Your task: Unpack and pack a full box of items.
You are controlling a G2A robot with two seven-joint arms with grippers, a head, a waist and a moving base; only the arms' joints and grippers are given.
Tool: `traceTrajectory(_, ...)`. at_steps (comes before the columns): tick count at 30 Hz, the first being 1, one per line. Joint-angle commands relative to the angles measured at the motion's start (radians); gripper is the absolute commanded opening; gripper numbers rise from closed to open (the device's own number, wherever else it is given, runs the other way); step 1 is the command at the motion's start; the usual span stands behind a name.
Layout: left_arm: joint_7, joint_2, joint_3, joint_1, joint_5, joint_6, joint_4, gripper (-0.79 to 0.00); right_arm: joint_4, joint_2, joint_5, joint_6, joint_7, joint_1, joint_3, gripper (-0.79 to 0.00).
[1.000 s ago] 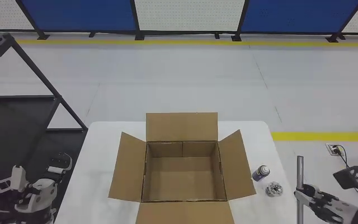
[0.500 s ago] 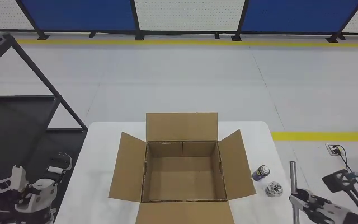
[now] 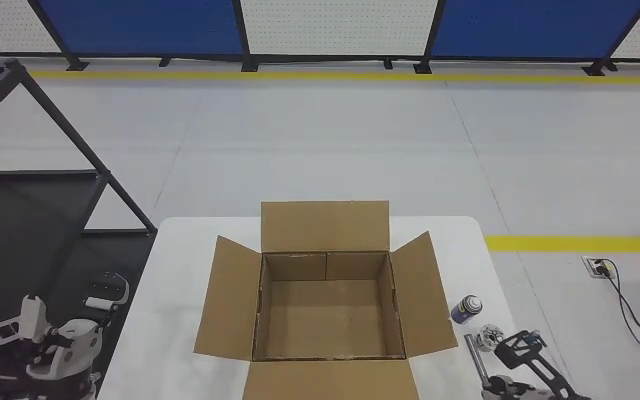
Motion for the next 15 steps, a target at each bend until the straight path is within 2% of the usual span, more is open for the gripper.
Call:
traceTrajectory(1,0.0,0.0,0.0,0.0,0.0,0.0,0.0,0.0,0.019,0.001,-0.057,0.03,-0.008,0.019,-0.058,-0.785)
traceTrajectory(5,0.0,0.0,0.0,0.0,0.0,0.0,0.0,0.0,0.061,0.001,-0.119,0.097,-0.023,0.066,-0.167,-0.785)
traceTrajectory(15,0.0,0.0,0.0,0.0,0.0,0.0,0.0,0.0,0.061,0.001,-0.119,0.097,-0.023,0.066,-0.167,-0.785)
